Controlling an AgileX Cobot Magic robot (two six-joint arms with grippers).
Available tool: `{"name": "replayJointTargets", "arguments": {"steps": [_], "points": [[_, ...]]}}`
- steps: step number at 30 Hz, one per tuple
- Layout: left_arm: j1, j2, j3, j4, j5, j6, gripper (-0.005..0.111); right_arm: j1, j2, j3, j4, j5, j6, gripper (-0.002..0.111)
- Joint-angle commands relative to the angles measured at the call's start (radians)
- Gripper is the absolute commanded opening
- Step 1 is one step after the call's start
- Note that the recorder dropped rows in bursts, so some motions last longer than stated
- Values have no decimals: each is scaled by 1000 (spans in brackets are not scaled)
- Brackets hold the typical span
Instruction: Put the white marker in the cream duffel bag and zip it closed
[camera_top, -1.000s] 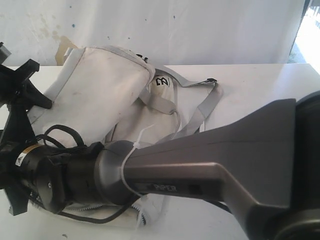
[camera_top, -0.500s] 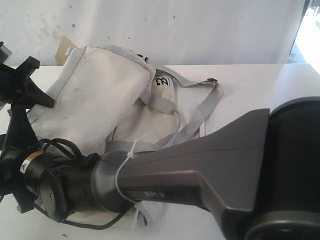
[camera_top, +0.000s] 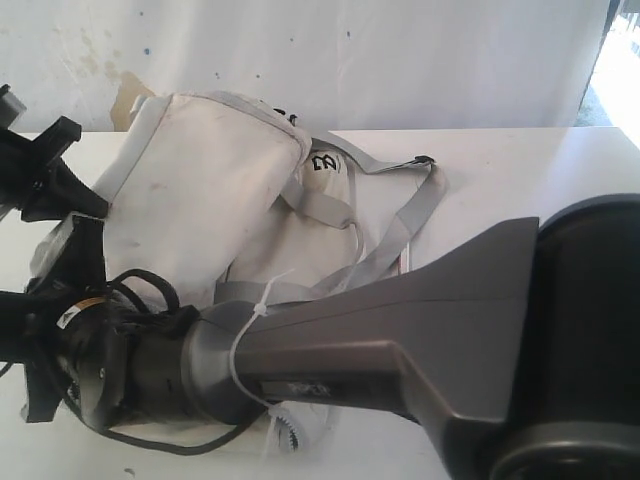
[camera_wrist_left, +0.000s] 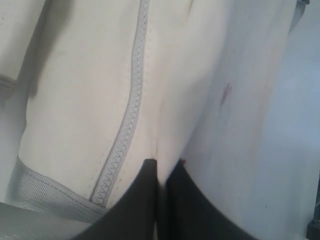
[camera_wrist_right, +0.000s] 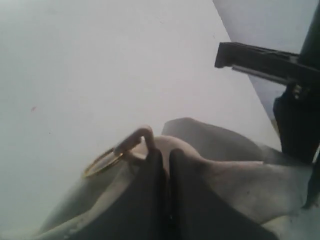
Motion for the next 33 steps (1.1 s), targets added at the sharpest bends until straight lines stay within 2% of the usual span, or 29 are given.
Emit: {"name": "replayJointTargets", "arguments": {"steps": [1,3,7,14,26,33], "points": [[-1,-5,-1,42,-44,-2,0,-2,-43,-2,93,-9,203,0],[-1,-5,-1,54,-67,-2,0,-2,-83,-2,93,5,281,0],[-1,-5,-1,119,-124,-2,0,-2,-148,6,145,133,289,0],[1,-5,-1,118,-124,-2,0,-4,-195,63,274,131,289,0],[1,-5,-1,187,-167,-2,0,-4,-289,127,328,126,289,0],[1,-5,-1,200,-167,-2,0,-4,-322,178,359,56,289,0]]}}
